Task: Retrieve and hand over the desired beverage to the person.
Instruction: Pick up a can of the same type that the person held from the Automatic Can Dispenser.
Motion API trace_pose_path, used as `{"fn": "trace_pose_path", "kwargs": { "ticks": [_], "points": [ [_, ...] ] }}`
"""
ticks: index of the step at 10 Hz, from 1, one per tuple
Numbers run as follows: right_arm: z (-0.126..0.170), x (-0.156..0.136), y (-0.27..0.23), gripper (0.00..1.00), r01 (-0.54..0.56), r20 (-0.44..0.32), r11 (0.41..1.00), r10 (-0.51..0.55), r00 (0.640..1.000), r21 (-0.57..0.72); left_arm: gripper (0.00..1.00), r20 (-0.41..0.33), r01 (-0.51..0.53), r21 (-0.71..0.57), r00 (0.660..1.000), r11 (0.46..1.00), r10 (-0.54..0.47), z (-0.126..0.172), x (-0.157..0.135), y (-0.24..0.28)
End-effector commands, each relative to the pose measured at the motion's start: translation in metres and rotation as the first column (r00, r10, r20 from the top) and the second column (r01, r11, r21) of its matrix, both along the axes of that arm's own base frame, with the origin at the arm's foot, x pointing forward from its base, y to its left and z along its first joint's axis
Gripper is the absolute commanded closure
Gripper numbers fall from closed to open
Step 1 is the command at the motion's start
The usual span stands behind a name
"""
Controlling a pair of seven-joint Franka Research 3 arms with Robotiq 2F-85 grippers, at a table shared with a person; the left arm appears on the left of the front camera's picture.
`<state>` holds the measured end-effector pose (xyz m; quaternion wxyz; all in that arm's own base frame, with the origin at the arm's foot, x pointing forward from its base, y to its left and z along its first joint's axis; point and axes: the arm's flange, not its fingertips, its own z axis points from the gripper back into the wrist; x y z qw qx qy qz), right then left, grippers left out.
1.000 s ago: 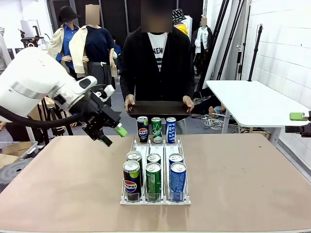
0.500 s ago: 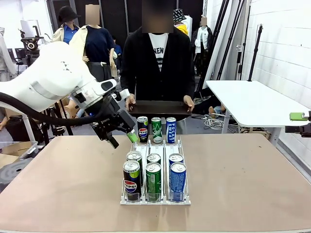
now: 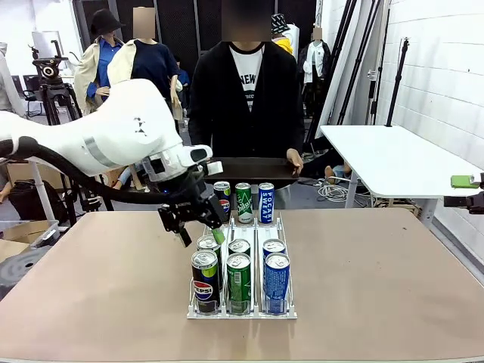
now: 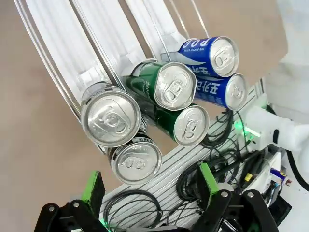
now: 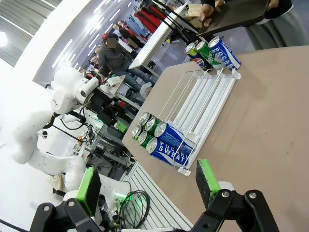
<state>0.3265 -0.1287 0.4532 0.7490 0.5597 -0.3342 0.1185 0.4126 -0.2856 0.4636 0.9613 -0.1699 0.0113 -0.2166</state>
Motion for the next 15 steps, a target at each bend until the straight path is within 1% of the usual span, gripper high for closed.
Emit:
{"fn": "trace_pose_path", "kwargs": {
  "ticks": [1,4,5,10,15],
  "points": [
    [0.000,0.003,0.001,0.00,0.003,0.029,1.000,-0.004,1.000,0.024,0.00,0.012,-0.021,0.077,1.000,0.997,0.020,-0.002,-0.003,-0.017],
    [0.000,0.003,0.001,0.00,0.003,0.029,1.000,-0.004,1.000,0.024,0.00,0.052,-0.034,0.181,0.998,0.983,0.025,-0.009,-0.010,-0.025],
    [0.000,0.003,0.001,0.00,0.003,0.029,1.000,-0.004,1.000,0.024,0.00,0.041,-0.032,0.198,0.999,0.980,0.024,-0.013,-0.012,-0.026],
    [0.000,0.003,0.001,0.00,0.003,0.029,1.000,-0.004,1.000,0.024,0.00,0.044,-0.012,0.254,0.999,0.967,0.000,-0.029,-0.017,-0.032],
    [0.000,0.003,0.001,0.00,0.003,0.029,1.000,-0.004,1.000,0.024,0.00,0.062,0.013,0.278,0.998,0.961,-0.031,-0.039,-0.020,-0.034]
  ]
}}
